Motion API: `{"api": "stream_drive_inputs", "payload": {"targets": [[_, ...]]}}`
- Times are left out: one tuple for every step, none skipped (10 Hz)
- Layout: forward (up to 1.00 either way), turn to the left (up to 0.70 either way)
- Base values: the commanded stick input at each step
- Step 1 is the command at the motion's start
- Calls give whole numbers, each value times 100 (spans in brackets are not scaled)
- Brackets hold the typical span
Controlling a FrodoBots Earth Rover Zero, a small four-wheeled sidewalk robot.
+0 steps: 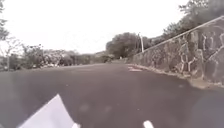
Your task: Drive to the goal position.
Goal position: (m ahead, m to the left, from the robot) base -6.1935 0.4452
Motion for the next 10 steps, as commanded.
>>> {"api": "stream_drive_inputs", "payload": {"targets": [[50, 0], [50, 0], [50, 0], [50, 0], [50, -4], [50, -8], [50, -13], [50, -26], [50, -40], [50, -47]]}}
